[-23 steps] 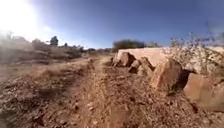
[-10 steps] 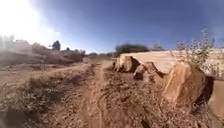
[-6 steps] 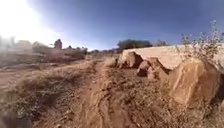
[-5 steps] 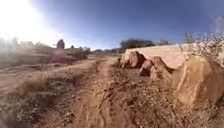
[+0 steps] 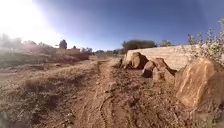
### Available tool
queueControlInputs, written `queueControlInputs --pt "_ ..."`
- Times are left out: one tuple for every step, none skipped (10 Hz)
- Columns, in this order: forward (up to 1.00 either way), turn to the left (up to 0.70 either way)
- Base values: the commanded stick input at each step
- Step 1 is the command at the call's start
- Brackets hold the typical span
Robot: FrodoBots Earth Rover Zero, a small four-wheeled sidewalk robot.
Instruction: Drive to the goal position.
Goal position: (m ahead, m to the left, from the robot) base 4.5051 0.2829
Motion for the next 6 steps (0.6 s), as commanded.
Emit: queueControlInputs --pt "0.5 0.39" --pt "0.5 0.0" --pt "0.5 0.0" --pt "0.5 0.0" --pt "0.5 0.0" --pt "0.5 0.0"
